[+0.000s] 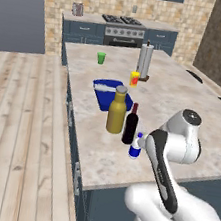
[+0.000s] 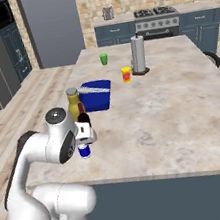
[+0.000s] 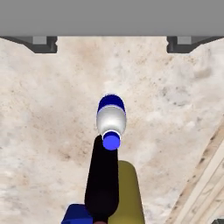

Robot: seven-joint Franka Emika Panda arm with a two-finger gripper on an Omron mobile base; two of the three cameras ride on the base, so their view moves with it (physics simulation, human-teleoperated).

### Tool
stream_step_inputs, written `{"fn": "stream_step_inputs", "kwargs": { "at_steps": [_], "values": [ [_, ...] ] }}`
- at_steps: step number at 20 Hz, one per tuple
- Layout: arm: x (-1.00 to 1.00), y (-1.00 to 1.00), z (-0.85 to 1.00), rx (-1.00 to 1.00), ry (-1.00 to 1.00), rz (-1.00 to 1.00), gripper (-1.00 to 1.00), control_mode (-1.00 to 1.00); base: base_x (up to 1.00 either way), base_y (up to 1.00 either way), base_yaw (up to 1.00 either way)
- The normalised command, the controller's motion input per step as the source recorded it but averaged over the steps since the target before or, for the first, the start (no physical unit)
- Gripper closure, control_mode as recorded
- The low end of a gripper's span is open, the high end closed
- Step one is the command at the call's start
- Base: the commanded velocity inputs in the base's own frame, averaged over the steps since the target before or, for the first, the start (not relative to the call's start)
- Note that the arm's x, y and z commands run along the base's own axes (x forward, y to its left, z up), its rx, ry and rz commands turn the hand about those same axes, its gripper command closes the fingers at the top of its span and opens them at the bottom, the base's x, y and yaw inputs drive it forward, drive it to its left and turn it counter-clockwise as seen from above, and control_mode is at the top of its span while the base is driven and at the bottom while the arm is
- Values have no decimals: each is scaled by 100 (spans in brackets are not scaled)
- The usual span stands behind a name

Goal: Place the drinks on the dining counter in a tight cluster.

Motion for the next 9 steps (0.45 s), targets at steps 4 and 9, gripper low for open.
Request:
{"fn": "stream_step_inputs", "kwargs": {
  "at_steps": [4,9],
  "values": [
    [-62,0,18,0,0,-1,-100,-100,0,0,0],
    [-50,-4,34,0,0,-3,-100,-100,0,0,0]
  ]
}}
